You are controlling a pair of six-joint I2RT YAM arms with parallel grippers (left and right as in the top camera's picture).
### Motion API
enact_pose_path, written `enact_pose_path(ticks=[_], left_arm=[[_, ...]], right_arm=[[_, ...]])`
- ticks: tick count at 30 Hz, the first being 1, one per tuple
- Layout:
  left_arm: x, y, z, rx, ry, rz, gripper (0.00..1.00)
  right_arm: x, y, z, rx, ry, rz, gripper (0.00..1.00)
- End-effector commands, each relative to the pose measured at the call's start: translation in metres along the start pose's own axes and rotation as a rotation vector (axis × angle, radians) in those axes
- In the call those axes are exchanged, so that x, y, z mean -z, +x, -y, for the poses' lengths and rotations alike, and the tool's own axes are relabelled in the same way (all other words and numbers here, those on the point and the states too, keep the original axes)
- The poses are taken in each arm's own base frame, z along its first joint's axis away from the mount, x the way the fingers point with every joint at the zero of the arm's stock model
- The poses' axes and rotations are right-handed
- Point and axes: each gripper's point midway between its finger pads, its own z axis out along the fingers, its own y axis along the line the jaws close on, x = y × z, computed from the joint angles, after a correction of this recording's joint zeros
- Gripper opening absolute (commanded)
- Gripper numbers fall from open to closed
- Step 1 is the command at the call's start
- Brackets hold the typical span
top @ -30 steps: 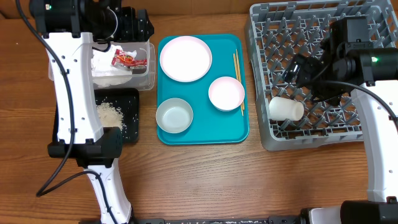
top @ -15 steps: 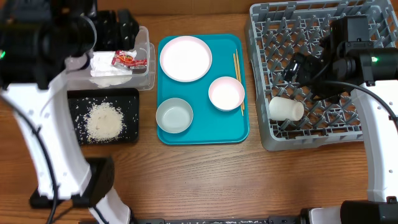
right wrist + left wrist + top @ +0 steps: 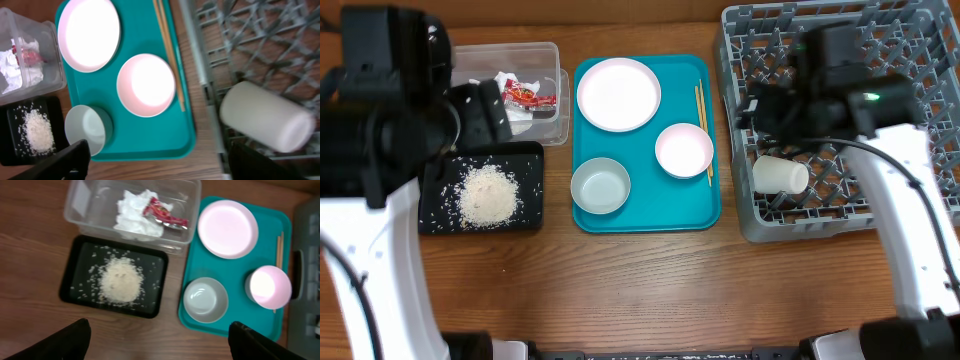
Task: Sort waste into correct bins and load items into the dishwasher
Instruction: 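Reach the right gripper to the pink bowl and grasp its rim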
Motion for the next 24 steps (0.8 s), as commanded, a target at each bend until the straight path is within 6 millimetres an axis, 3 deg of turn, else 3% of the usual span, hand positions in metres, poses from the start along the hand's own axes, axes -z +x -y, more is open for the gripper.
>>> enact_pose_path(ticks=[1,2,5,11,17,21,24], left_arm=[[0.012,-0.001,-0.028,0.077,-0.151,0.065,0.95],[0.012,-0.003,-0.033,0.093,-0.178,0.076,1.00],[0.013,-0.009,-0.048,0.154,-0.253,0.108,1.00],[-0.011,-0.030,-0.048,0.171,-0.266,0.120,1.00],[-0.072,-0.040,-0.040,0.147,-0.291,0.009,1.00],[-0.113,-0.035,-0.034,0.119,-0.294,-0.096,1.00],[-0.132,-0.032,-0.029,0.115,-0.284,-0.143,1.00]], right_arm=[[-0.042,0.013,-0.016,-0.060,0.042,-0.076,0.85],[-0.051,0.017,-0.021,-0.063,0.050,-0.095,0.82],[-0.083,0.031,-0.026,-0.100,0.109,-0.144,0.77],[-0.134,0.045,-0.014,-0.206,0.268,-0.169,0.52],[-0.174,0.060,0.000,-0.238,0.339,-0.240,0.40],[-0.181,0.068,0.007,-0.239,0.367,-0.269,0.40],[-0.184,0.072,0.012,-0.236,0.382,-0.273,0.40]])
